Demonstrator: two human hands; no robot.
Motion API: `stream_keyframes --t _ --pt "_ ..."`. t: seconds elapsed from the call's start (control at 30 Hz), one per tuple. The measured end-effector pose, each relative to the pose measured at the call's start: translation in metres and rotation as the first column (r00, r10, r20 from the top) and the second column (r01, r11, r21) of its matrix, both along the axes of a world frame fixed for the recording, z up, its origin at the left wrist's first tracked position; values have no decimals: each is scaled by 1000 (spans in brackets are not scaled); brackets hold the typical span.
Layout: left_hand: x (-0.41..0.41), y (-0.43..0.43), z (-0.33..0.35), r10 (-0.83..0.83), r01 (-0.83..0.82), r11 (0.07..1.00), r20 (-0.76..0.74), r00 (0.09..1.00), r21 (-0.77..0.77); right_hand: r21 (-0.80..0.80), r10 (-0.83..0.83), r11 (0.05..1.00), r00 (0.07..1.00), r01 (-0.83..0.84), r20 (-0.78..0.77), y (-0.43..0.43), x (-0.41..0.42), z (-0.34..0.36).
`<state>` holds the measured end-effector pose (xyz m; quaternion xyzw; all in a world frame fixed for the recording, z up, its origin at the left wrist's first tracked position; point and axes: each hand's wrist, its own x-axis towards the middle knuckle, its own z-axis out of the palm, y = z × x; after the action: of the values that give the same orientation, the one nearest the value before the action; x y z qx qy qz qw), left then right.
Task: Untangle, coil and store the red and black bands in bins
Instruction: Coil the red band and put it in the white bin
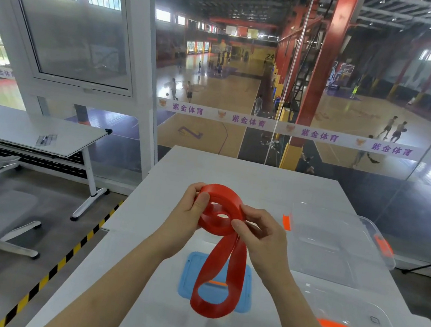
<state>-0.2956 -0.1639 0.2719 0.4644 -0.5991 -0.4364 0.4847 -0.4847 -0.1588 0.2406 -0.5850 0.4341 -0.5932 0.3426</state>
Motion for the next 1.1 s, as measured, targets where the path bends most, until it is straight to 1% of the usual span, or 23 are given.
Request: stream_keyframes --t 0.1,0.17,0.23,0.3,0.37,0.4,0.43,0.5,0.57,0.63,0.7,0.77,0.8,0.83,0.9,1.0,1.07,1.1 --pt "9 -3 2 -78 78 997 110 991 4 0 -1 1000 1000 0 -23 1 -5 3" --pt "15 -7 7 -99 107 994 253 962 -20 -2 -6 1000 998 6 -55 0 -8 4" --pt "17 -11 12 -86 124 991 431 898 -59 -1 -11 1000 996 11 -92 0 -11 7" --pt "14 -12 17 -106 185 979 570 815 -83 -5 0 1000 992 0 -124 -1 -13 11" --pt "8 -12 21 -108 222 971 663 741 -90 -11 7 1000 991 -9 -131 0 -12 14" --pt "5 -13 22 -92 214 971 667 740 -104 -9 6 1000 993 -7 -118 0 -12 15" --pt "3 -13 23 -73 194 974 641 764 -120 -4 3 1000 995 -3 -98 -1 -12 16" --pt "-1 -12 20 -54 149 979 534 844 -137 -3 -11 1000 998 11 -66 -2 -10 18" --pt "-6 -8 15 -40 94 988 383 923 -121 -10 -13 1000 999 13 -37 -1 -9 19" --pt "-10 -4 11 5 15 995 196 981 -99 -6 5 1000 1000 -5 2 0 -10 18" --pt "-13 -3 10 66 -66 996 -1 998 -68 1 18 1000 999 -18 27 2 -11 14" --pt "-15 -6 11 104 -105 994 -228 968 10 7 19 1000 998 -19 56 4 -12 8" --pt "-16 -7 11 113 -101 993 -313 943 53 9 18 1000 997 -19 76 5 -11 7" --pt "-19 -7 12 118 -96 992 -353 928 79 8 18 1000 995 -19 99 5 -9 5" --pt "-24 -6 13 108 -72 991 -372 922 110 4 18 1000 990 -18 143 6 -5 6" --pt "-31 -6 12 97 -23 986 -447 889 167 -9 15 1000 978 -13 209 4 0 9" --pt "-29 -7 10 76 10 981 -438 896 192 -14 8 1000 980 -5 200 3 0 9" --pt "-27 -7 9 57 24 981 -404 913 193 -15 -3 1000 983 6 182 2 -1 9"
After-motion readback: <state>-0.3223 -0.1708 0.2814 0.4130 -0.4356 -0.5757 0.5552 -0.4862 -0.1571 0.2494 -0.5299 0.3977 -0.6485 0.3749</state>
